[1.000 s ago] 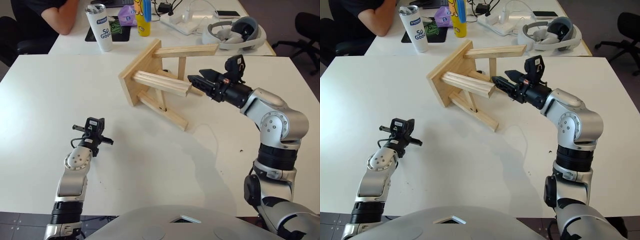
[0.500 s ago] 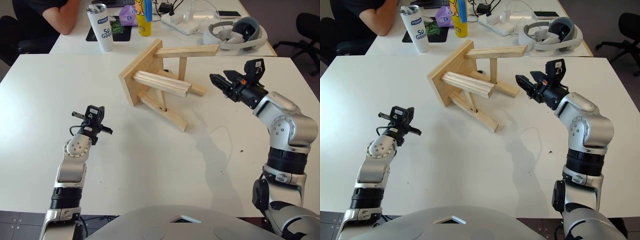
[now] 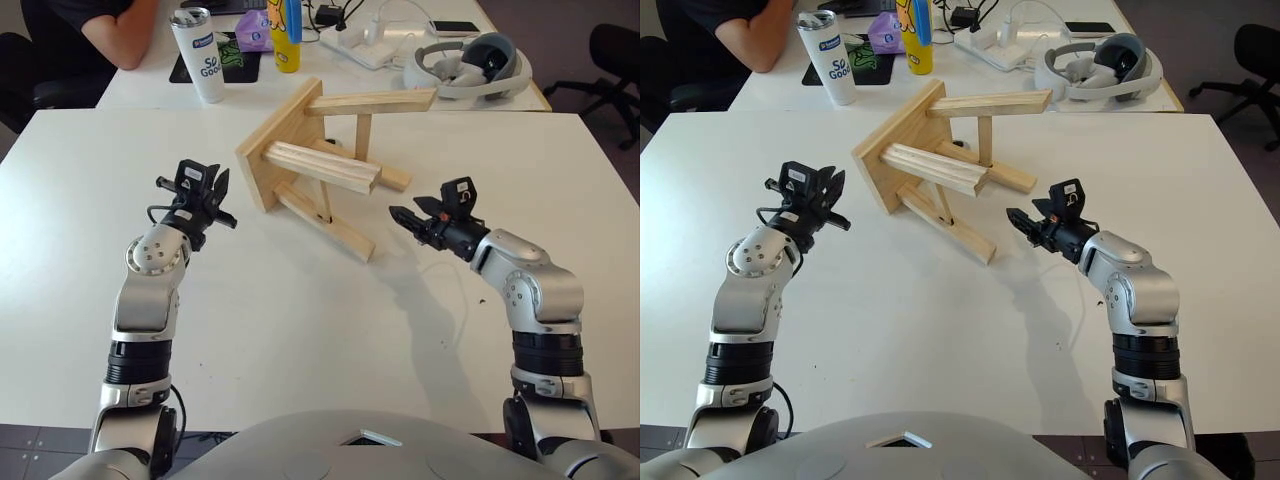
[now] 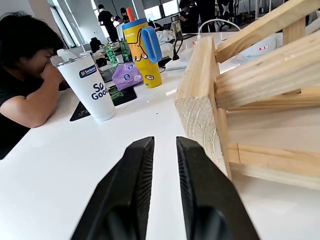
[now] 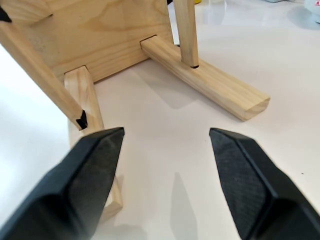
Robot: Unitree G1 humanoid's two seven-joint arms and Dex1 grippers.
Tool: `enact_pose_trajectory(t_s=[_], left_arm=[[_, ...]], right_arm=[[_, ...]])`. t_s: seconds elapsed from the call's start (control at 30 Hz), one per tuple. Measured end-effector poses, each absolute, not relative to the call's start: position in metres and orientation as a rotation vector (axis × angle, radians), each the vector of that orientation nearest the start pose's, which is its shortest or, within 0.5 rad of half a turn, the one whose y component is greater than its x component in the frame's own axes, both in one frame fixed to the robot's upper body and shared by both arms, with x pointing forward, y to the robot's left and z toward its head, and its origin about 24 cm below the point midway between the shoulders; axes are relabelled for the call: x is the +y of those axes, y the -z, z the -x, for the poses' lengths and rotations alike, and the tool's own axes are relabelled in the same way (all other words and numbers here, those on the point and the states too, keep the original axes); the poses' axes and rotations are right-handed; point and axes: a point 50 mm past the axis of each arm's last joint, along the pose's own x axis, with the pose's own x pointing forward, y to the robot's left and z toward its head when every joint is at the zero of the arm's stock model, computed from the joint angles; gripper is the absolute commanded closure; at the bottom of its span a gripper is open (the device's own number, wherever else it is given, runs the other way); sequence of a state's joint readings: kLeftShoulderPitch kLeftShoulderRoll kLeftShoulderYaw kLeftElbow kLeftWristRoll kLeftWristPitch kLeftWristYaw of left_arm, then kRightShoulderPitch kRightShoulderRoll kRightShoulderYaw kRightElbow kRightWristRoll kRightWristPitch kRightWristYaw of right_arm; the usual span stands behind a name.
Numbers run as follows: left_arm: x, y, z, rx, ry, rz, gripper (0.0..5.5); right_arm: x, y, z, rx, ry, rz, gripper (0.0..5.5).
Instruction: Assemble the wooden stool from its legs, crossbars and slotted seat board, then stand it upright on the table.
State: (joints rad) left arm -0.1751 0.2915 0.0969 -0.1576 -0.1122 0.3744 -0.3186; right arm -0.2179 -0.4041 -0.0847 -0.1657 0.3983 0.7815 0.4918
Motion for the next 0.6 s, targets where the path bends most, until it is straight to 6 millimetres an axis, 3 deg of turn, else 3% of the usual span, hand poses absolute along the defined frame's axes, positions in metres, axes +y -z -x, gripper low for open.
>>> enact_pose_trajectory(t_s=[0.13, 0.37, 0.6], left_arm=[[0.194, -0.086, -0.282, 0.097, 0.27, 0.065, 3.6], [0.192, -0.077, -0.291, 0.138, 0.312, 0.171, 2.58], [0.188, -0.076, -0.304, 0.146, 0.354, 0.197, 2.54]], right_arm=[[-0.177, -0.084, -0.275, 0.392, -0.567, -0.088, 2.31], [-0.17, -0.088, -0.28, 0.381, -0.596, -0.084, 2.31], [-0.161, -0.088, -0.281, 0.381, -0.636, -0.09, 2.31]])
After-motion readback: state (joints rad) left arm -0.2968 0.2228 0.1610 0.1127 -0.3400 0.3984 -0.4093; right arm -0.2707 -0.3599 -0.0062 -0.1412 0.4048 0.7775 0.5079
